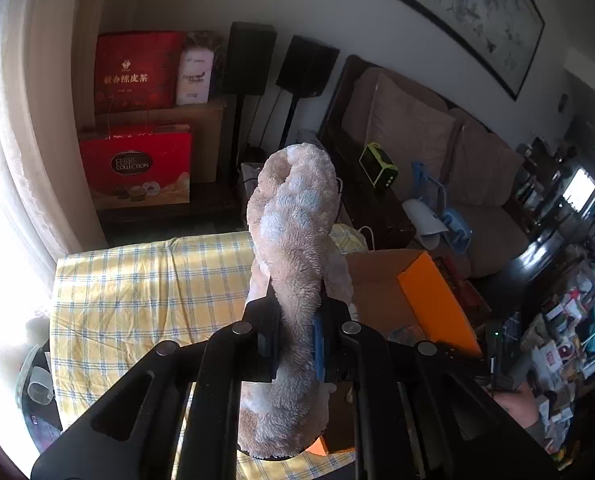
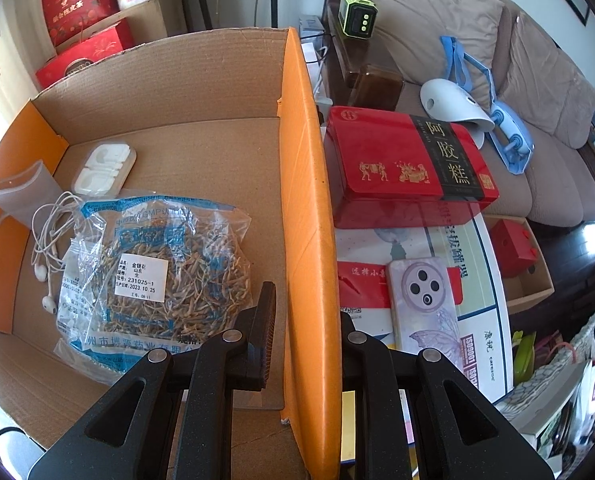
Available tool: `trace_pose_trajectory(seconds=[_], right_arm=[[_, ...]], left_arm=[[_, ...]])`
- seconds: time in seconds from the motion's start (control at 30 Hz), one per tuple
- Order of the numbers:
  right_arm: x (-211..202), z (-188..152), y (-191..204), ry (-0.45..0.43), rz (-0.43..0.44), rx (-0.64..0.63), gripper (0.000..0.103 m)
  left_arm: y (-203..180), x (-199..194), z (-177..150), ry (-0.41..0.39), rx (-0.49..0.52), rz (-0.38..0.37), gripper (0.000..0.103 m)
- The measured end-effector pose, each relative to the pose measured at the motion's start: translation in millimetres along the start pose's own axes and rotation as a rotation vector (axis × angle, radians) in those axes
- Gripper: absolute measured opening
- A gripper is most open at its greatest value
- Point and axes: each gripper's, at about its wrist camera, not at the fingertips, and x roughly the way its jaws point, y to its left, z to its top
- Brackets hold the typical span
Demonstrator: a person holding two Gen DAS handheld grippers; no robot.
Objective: Organize objects
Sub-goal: 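Lift the mitt, carry it into the box and open the left gripper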
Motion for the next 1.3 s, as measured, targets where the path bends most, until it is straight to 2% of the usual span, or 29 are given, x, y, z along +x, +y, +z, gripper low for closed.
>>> trace_pose_trajectory(seconds=[0.4,0.93,1.3], right_arm=[[0.1,-0.2,-0.1,-0.001,0.001,0.001,0.018],[0.1,0.7,0.1,-0.001,0.001,0.005,0.018],[0.6,1.2,0.2,0.0,0.0,0.005,0.019]], left_arm=[[-60.7,46.5,-0.5,0.053,-0.022,-0.137,0.011],[-99.7,136.9,-43.6,0.18,-0.144,-0.26,0.011],[-95.0,177.2,-65.5,0.279,-0.167,-0.228,0.013]])
